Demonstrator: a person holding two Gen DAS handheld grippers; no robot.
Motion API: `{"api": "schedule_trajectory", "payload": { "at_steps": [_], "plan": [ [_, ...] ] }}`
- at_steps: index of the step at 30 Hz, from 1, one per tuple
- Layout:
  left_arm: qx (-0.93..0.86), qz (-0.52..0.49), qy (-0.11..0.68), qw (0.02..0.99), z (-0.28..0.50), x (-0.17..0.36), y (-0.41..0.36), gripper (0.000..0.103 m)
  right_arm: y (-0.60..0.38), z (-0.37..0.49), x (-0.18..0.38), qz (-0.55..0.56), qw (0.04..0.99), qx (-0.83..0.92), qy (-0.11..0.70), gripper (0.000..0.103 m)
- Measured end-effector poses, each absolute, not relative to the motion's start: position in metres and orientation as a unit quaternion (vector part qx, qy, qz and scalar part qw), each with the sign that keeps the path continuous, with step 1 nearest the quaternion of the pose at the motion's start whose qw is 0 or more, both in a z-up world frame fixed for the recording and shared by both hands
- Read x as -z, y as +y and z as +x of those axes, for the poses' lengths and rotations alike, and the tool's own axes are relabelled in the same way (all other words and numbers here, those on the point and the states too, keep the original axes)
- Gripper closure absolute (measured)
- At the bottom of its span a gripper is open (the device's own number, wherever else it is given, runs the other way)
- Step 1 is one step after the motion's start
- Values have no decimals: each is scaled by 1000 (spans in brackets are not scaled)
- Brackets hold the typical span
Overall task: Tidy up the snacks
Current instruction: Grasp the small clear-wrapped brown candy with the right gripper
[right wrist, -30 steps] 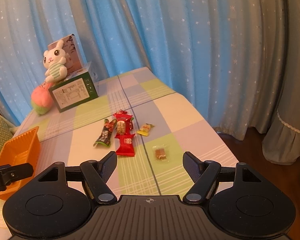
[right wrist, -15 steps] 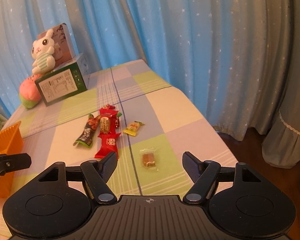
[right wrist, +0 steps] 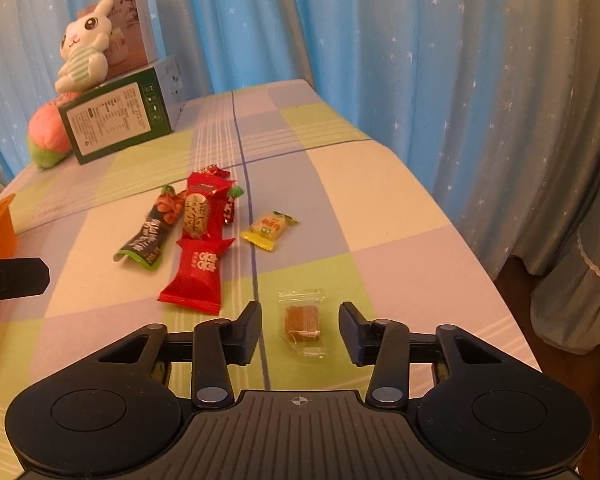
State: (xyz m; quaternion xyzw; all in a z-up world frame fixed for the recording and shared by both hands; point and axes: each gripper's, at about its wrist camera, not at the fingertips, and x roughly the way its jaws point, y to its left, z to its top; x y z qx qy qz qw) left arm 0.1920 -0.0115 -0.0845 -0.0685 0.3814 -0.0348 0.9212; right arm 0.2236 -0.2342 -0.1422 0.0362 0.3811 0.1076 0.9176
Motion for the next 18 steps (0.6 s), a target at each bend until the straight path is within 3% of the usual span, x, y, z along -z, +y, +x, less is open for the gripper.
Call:
{"api": "schedule_trajectory", "payload": {
  "at_steps": [8,10,18],
  "plan": [
    [40,-73,387,918,202,95,-14,20,-227,231,150,16,913,-106,394,72],
    [41,-74,388,918,204,96,-14,21,-225,232,150,7,913,-103,395,82],
    [59,-72,385,918,216,102,-24,28,-237,230,134,54,927,-76,364,83]
  ]
}}
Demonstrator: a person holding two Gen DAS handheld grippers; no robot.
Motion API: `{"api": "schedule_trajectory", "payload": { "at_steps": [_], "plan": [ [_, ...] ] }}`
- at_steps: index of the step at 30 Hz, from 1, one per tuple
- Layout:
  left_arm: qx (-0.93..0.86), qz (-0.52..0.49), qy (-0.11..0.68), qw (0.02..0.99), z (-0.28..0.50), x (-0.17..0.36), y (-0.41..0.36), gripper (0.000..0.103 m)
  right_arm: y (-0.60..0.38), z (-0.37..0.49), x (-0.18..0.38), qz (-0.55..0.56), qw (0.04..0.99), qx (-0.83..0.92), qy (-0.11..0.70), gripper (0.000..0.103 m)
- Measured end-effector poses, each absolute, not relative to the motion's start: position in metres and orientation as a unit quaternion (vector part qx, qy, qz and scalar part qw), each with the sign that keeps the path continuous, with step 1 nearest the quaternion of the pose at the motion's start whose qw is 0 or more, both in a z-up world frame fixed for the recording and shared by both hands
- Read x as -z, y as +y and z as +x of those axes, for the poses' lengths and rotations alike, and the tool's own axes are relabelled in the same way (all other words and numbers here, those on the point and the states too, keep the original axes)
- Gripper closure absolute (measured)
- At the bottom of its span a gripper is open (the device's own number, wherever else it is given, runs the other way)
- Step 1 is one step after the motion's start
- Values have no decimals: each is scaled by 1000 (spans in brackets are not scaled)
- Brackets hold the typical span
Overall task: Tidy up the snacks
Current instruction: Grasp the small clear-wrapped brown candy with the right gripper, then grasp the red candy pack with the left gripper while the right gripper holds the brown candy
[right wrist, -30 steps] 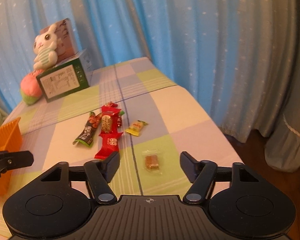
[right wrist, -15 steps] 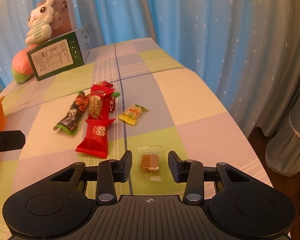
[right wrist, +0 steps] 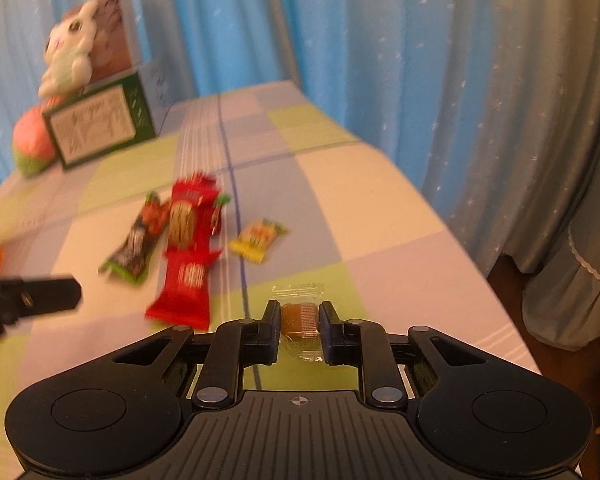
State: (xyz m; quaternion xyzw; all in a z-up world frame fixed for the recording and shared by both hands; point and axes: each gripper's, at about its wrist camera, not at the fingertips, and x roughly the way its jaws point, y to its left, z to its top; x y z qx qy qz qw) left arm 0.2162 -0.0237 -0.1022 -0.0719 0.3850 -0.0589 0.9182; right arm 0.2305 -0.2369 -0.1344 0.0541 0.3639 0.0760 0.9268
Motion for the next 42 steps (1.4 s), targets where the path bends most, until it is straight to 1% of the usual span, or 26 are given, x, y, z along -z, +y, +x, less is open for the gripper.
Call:
{"api": "schedule_trajectory", "payload": {
  "at_steps": [3,7,11,13,16,19,26,28,31,34,42],
  "plan": [
    [69,-72,378,920,222,105,-31,30,-243,230,129,66,932,-55,352,83],
    [80,-70,370,923,232,109,-46,39,-253,232,127,83,931,-30,355,83],
    [93,-67,371,921,242,115,-60,46,-260,233,126,99,929,-24,356,83],
    [96,-64,372,921,247,120,-67,52,-263,232,125,105,929,-22,354,83],
    [95,-59,373,921,252,124,-76,57,-267,231,124,116,928,-16,354,83],
    [90,-49,374,922,257,130,-84,61,-271,231,123,124,927,-11,353,83],
    [80,-32,389,917,267,146,-94,65,-276,230,126,136,923,-3,359,83],
    [70,-25,393,916,268,149,-95,72,-275,230,125,135,924,-4,359,83],
    [69,-25,394,916,266,149,-94,78,-275,230,125,135,924,-4,358,83],
    [69,-19,396,915,261,147,-92,80,-273,229,125,132,925,-8,357,83],
    [49,-41,398,915,223,130,-60,80,-258,225,122,118,928,-46,351,83]
  ]
}}
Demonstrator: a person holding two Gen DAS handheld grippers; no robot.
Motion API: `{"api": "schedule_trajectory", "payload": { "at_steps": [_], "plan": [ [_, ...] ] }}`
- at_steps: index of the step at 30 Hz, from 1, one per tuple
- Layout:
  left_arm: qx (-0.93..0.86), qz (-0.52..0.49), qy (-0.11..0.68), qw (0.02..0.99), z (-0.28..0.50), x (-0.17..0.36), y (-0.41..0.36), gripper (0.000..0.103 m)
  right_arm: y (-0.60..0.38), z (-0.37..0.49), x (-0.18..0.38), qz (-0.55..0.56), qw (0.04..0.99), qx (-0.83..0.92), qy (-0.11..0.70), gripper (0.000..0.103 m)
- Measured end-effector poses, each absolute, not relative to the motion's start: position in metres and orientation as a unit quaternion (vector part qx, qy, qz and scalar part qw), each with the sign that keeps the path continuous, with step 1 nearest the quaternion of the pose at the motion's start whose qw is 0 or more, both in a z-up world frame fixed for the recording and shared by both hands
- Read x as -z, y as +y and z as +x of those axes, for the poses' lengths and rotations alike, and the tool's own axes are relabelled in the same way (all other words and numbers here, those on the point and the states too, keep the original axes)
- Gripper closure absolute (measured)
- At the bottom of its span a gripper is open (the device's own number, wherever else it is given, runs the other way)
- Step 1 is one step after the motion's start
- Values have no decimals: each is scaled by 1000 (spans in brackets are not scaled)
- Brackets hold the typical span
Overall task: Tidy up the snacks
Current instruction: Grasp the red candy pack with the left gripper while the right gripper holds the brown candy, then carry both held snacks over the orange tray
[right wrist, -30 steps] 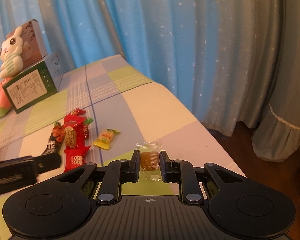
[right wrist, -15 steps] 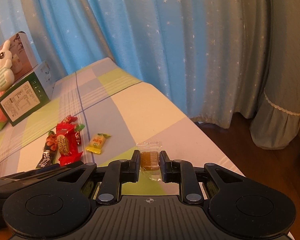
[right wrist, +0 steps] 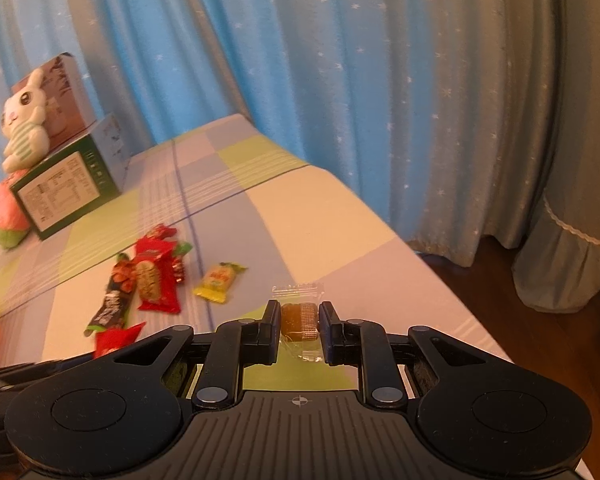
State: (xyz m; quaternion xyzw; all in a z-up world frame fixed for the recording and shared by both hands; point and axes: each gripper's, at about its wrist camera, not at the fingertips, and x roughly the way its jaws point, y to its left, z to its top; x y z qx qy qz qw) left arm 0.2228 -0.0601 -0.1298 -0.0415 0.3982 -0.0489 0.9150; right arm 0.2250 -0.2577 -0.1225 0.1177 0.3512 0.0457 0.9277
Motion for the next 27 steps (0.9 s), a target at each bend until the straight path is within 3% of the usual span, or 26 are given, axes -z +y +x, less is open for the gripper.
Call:
{"api": "schedule_trajectory", "payload": {
  "at_steps": [27],
  "plan": [
    [-43,-92,342,934,45,19,68,80,-137,107,46,58,916,-212,336,83]
  ]
}}
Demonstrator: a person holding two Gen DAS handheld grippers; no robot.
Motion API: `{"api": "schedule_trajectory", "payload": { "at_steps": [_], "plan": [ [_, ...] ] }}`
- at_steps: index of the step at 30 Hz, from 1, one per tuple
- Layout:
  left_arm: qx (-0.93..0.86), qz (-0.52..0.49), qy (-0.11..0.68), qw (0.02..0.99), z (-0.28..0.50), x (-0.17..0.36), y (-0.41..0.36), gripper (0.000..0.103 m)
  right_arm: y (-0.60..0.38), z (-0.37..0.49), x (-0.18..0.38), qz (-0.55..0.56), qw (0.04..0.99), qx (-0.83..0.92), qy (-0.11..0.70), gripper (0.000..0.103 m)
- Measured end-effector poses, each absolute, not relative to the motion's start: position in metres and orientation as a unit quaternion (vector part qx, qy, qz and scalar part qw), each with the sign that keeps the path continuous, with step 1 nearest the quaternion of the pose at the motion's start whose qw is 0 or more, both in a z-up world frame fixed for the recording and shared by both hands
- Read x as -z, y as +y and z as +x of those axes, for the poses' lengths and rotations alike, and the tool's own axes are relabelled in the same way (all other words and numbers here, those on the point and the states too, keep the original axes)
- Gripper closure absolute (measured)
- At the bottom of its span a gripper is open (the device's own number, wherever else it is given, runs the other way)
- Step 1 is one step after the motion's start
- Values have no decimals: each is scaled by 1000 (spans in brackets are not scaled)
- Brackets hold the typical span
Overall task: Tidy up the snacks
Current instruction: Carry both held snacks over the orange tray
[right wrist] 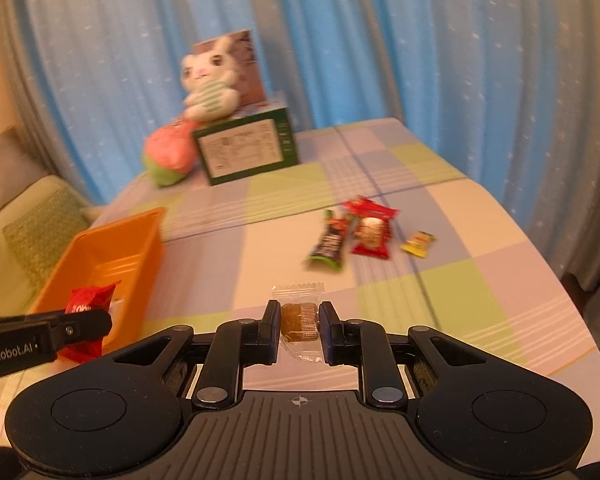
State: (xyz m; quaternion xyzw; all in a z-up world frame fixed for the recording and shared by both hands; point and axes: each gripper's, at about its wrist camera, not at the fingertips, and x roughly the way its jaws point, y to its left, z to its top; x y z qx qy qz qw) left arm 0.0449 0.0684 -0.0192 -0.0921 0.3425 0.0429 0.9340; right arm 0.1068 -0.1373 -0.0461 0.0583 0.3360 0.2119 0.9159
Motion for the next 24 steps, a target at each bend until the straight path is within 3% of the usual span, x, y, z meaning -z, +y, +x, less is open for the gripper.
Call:
{"api": "schedule_trajectory", "payload": {
  "at_steps": [24],
  "plan": [
    [-118,-131,323,930,-3,1,158,80,-29,84,30,-1,893,-310,326,83]
  ]
}}
